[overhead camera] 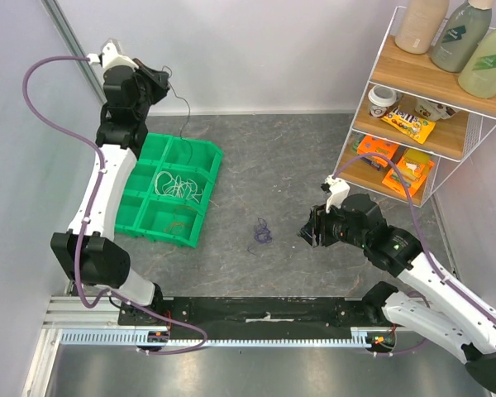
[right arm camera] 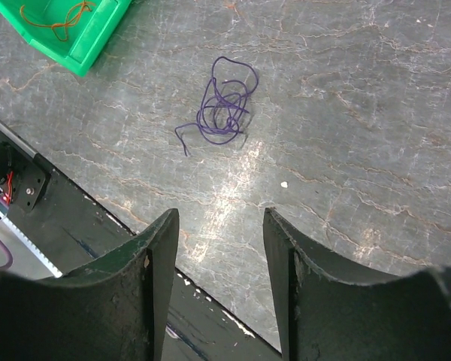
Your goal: Untangle the cables
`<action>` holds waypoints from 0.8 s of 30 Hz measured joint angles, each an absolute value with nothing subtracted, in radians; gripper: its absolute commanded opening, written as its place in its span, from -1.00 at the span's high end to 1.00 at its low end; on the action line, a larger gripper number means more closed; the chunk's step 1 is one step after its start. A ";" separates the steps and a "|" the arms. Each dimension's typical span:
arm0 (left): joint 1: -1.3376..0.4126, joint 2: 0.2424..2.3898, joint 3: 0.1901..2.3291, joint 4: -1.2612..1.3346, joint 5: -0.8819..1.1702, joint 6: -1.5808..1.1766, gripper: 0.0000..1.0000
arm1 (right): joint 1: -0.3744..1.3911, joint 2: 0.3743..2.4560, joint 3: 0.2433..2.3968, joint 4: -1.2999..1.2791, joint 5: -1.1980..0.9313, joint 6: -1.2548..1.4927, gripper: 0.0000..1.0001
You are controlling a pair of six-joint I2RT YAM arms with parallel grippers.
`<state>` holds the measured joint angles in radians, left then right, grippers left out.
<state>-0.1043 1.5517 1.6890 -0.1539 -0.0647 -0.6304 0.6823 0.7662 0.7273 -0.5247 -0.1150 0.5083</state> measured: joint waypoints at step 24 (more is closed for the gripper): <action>-0.080 1.680 1.475 -0.440 -0.100 -0.693 0.97 | 0.682 0.826 0.728 -0.524 -0.107 0.494 -0.14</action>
